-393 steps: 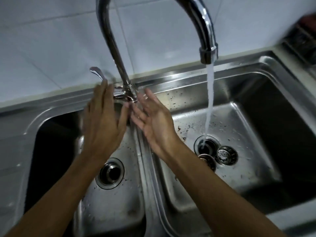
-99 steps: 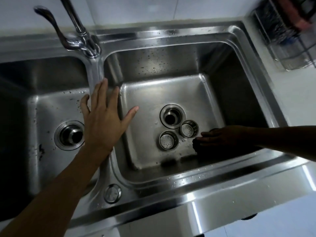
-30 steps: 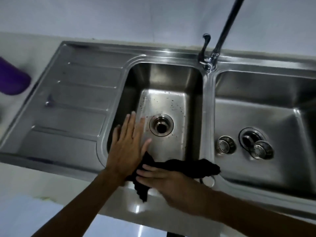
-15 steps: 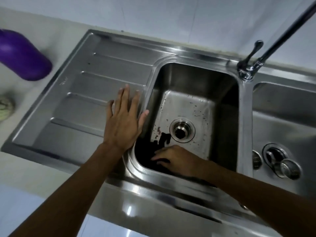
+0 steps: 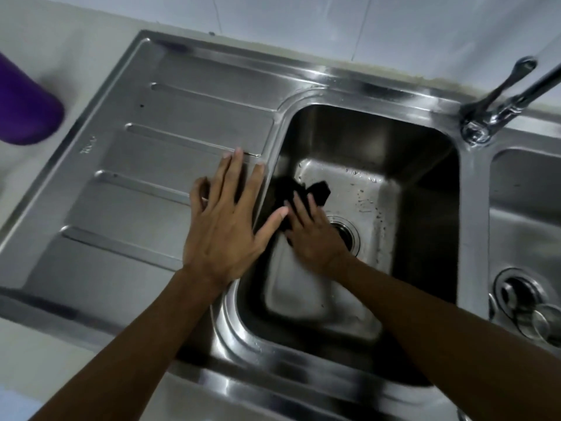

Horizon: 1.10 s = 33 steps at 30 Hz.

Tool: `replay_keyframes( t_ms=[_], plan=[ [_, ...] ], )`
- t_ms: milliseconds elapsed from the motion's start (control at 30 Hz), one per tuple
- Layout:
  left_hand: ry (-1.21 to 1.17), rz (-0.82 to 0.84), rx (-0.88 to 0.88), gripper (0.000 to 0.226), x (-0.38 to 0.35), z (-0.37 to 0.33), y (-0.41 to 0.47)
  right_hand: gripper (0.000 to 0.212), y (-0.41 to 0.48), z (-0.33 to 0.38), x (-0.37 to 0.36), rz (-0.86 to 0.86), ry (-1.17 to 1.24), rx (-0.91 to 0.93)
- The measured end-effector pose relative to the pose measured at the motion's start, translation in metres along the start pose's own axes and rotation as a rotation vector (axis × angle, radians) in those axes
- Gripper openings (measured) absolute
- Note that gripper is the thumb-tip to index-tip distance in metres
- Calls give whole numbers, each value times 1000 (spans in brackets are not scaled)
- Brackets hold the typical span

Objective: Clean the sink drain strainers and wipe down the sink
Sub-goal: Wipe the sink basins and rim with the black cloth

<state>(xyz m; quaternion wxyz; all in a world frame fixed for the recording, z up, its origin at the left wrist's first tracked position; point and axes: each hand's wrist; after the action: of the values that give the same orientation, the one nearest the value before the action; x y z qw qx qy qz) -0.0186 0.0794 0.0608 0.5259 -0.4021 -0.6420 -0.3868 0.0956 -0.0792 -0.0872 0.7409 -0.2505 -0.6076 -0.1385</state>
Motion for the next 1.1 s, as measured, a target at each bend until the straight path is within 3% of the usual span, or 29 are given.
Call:
replay_keyframes(
  t_ms=[200,367,500,567,667,733,833,933,1000,1100],
  plan=[
    [-12,-15,-9,74,-2,3,0,65,23,-56,22,59,-112,-236],
    [-8,-9,1,75,-2,2,0,67,-51,-60,35,403,-188,-610],
    [-9,11,15,78,1,1,0,59,-98,2,42,748,-183,-474],
    [-11,16,8,80,2,0,1,48,-114,30,50,910,-68,-304],
    [-19,11,15,81,1,1,1,28,-112,38,63,991,152,-53],
    [-12,-10,16,80,-1,2,2,28,-100,39,69,951,218,114],
    [0,-19,18,77,-3,3,1,47,-83,57,69,756,323,288],
    [-4,-12,21,76,-3,3,0,56,-66,54,56,504,153,357],
    [2,-16,23,75,-1,3,-1,60,-57,31,51,412,-23,296],
    [5,-20,23,74,0,2,0,61,-55,-5,53,397,-121,11]
  ],
)
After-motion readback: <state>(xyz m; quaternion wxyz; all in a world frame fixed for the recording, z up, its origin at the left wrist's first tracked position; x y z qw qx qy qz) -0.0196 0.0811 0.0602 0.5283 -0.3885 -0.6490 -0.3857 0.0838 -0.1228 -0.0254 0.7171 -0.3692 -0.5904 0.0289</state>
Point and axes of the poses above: each hand's wrist, its own y-axis towards the middle knuckle, its own x-axis out of the back of the hand, z = x × y, and after that the axes turned 5 degrees about x, right-handed
